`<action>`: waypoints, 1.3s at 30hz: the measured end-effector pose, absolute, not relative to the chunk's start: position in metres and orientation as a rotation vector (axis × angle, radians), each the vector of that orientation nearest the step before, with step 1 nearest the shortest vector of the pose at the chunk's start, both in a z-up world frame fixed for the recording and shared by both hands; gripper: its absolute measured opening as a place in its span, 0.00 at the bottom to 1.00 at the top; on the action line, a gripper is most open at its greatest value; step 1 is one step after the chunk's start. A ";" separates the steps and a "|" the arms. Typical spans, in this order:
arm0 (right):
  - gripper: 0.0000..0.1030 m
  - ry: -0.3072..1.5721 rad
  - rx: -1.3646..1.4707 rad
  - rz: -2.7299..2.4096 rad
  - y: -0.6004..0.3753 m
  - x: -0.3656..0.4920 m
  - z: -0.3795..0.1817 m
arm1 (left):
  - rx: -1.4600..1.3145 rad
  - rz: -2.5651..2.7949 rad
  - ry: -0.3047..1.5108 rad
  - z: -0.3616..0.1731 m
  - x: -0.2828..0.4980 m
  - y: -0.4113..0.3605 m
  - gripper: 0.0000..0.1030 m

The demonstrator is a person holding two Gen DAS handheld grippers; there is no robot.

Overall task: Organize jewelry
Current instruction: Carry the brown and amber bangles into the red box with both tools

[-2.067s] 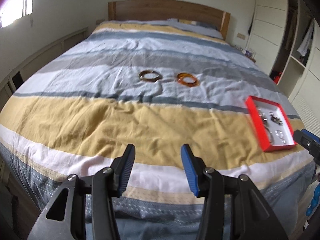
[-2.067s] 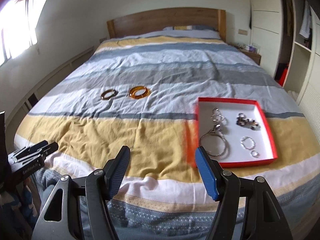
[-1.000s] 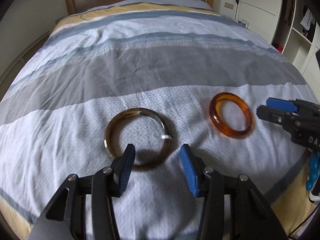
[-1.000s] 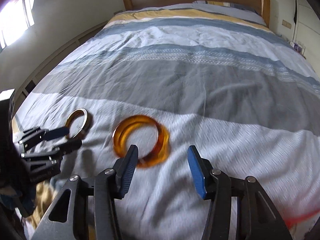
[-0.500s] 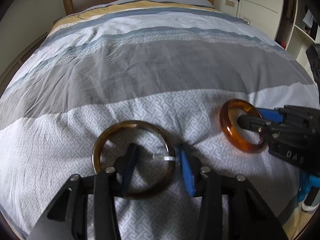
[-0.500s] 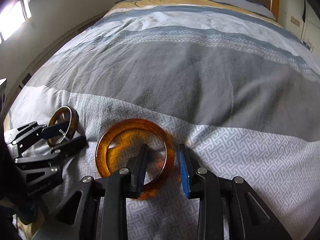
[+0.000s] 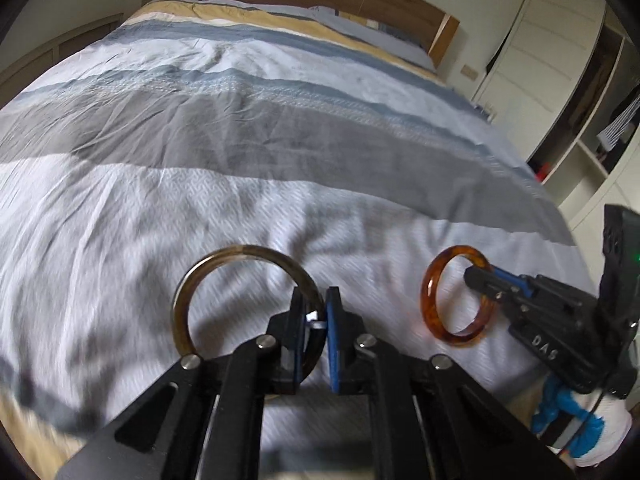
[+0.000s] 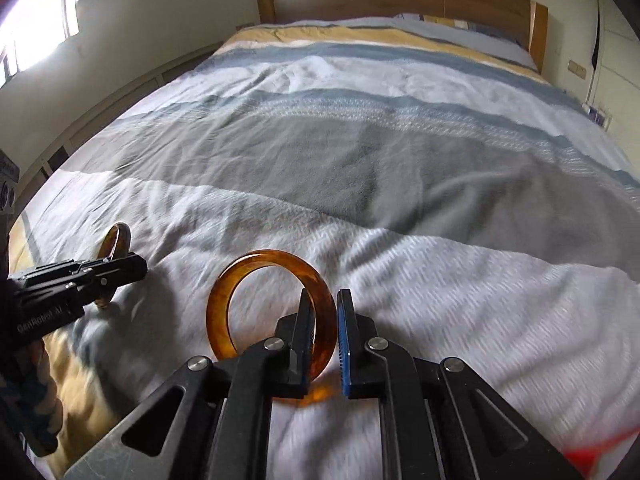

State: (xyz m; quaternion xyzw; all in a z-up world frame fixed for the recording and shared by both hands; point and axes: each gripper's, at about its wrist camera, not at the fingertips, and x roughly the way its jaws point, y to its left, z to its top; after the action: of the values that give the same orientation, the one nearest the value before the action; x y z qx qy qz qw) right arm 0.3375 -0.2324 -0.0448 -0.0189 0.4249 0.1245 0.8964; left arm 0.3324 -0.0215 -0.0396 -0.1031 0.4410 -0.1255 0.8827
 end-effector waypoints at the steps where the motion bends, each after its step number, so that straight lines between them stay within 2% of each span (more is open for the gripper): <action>1: 0.10 0.876 -0.045 0.256 -0.233 0.331 -0.041 | -0.229 -0.264 0.914 -0.035 0.324 -0.022 0.08; 23: 0.10 0.719 -0.014 0.134 -0.284 0.143 0.080 | -0.239 -0.285 0.788 0.069 0.149 -0.030 0.08; 39: 0.10 0.627 0.083 -0.008 -0.375 0.055 0.120 | -0.138 -0.382 0.744 0.109 0.102 -0.111 0.08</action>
State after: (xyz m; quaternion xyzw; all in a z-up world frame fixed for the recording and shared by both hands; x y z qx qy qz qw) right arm 0.0553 -0.3750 0.1198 0.0407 0.3085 -0.0037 0.9503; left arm 0.1018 -0.1109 0.1089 -0.0671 0.3608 -0.1854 0.9115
